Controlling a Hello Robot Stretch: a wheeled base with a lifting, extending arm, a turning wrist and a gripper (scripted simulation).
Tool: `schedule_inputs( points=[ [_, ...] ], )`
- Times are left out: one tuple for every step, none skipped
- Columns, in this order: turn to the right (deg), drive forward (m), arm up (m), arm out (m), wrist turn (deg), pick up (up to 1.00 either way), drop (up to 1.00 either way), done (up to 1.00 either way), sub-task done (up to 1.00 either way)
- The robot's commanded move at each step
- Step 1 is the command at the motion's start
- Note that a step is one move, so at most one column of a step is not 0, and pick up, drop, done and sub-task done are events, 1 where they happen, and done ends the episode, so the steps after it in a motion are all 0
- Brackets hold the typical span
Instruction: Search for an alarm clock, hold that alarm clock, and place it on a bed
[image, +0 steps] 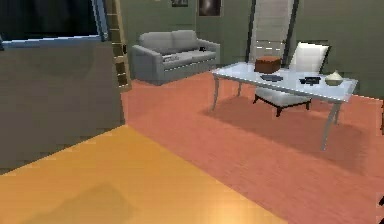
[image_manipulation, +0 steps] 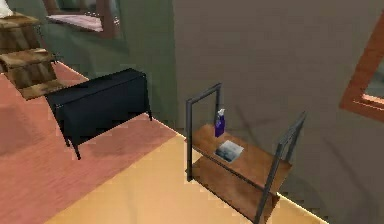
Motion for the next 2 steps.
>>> schedule_inputs(
  points=[
    [-6.0, 0.00, 0.00, 0.00, 0.0, 0.00, 0.00, 0.00, 0.00],
    [0.0, 1.00, 0.00, 0.00, 0.0, 0.00, 0.00, 0.00, 0.00]
  ],
)
